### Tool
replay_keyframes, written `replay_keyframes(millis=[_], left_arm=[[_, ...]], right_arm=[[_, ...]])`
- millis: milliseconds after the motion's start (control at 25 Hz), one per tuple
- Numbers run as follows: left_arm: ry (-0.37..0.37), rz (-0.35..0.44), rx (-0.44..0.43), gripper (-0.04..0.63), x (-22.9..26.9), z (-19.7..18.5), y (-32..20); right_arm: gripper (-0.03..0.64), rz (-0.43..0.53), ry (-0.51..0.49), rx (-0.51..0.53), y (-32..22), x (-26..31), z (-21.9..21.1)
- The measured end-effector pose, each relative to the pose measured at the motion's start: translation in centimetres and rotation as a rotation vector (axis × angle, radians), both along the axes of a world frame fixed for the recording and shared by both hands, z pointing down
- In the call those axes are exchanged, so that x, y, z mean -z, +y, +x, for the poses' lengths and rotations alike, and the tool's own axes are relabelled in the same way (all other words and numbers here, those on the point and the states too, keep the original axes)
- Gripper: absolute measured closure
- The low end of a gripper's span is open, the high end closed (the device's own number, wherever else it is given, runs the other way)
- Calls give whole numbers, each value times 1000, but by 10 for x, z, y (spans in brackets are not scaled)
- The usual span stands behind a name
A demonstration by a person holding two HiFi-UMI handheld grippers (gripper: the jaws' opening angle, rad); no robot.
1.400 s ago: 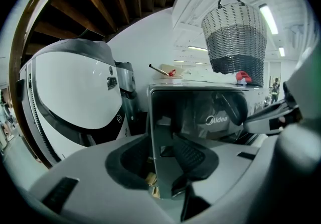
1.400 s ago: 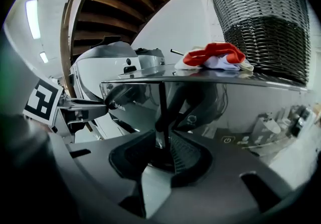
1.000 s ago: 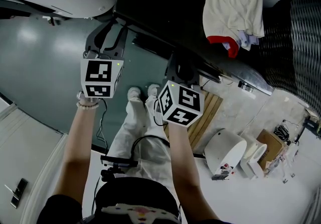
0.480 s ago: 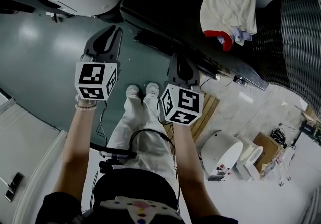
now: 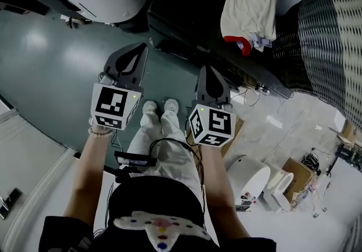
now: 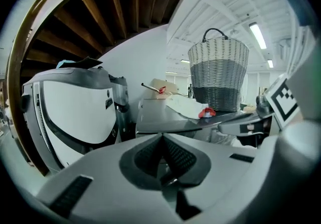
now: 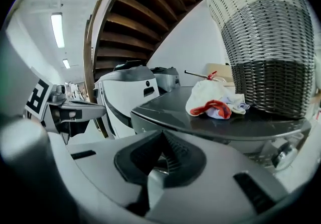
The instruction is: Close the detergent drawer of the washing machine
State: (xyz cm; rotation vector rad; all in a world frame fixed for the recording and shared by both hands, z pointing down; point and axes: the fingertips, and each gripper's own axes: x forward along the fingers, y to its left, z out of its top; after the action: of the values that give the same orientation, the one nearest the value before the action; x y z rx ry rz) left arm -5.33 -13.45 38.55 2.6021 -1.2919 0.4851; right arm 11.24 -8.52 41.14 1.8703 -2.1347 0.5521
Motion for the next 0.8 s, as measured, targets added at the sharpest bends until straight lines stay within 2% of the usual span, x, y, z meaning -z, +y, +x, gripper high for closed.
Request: replay_keyframes(millis=[480,800], left_arm=[[-25,51,-97,583,62,13,55],[-8,88,-78,583,95,7,66]], right_arm=[[612,96,17,93,26,62,-4],[612,159,51,208,39,98,-18]])
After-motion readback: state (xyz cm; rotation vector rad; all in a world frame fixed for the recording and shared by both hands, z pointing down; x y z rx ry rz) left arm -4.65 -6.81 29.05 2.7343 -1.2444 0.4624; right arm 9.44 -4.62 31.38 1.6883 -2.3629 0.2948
